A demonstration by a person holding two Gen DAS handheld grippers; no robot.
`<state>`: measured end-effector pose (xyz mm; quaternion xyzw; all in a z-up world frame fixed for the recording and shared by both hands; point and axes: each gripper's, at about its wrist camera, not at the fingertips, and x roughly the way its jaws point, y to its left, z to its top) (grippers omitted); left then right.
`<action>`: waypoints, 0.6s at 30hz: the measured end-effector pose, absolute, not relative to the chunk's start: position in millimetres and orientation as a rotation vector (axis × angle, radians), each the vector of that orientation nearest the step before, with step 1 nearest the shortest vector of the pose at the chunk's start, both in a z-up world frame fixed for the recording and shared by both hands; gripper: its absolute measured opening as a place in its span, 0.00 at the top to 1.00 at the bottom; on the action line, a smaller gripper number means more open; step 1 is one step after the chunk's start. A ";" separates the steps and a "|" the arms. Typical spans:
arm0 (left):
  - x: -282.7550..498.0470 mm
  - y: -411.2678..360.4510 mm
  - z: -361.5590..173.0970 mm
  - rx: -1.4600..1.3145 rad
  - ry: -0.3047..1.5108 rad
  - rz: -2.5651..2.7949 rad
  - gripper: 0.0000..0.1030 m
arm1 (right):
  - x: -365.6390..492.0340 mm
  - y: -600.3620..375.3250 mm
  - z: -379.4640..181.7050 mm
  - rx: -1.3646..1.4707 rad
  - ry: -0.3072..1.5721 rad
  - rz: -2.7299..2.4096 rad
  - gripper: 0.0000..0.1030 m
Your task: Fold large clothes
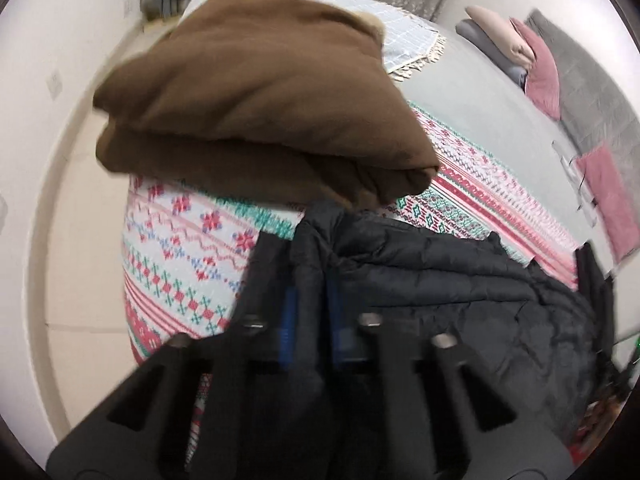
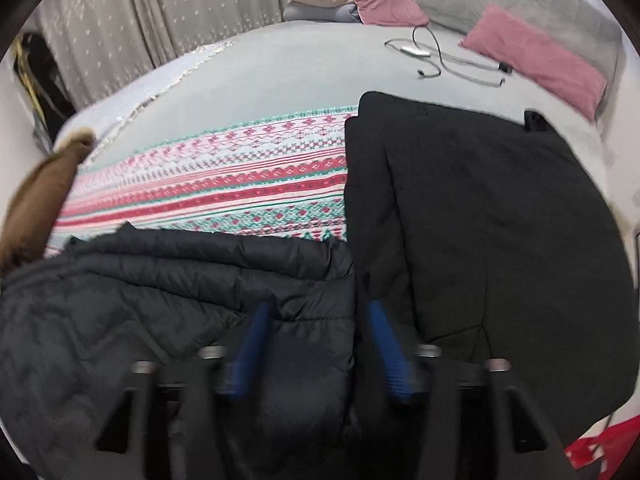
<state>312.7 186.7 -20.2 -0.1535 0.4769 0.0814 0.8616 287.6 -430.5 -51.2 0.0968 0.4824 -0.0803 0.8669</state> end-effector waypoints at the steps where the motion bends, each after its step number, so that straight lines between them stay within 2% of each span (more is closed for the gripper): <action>1: 311.2 184.0 -14.3 -0.303 0.979 0.182 0.90 | 286.6 -431.4 -51.9 0.227 1.012 -0.164 0.94; 6: 307.4 173.5 13.7 -0.266 0.824 0.152 0.91 | 274.5 -429.5 -29.5 0.221 0.923 -0.238 0.96; 9: 315.3 168.5 7.7 -0.204 0.838 0.189 0.91 | 265.2 -427.3 -14.8 0.177 0.878 -0.305 0.96; 13: 325.8 172.9 -24.4 -0.146 0.961 0.289 0.89 | 281.6 -420.0 -41.3 0.119 0.954 -0.317 0.96; 18: 325.6 177.3 -20.2 -0.128 0.896 0.312 0.82 | 301.5 -412.8 -69.0 0.067 1.035 -0.331 0.95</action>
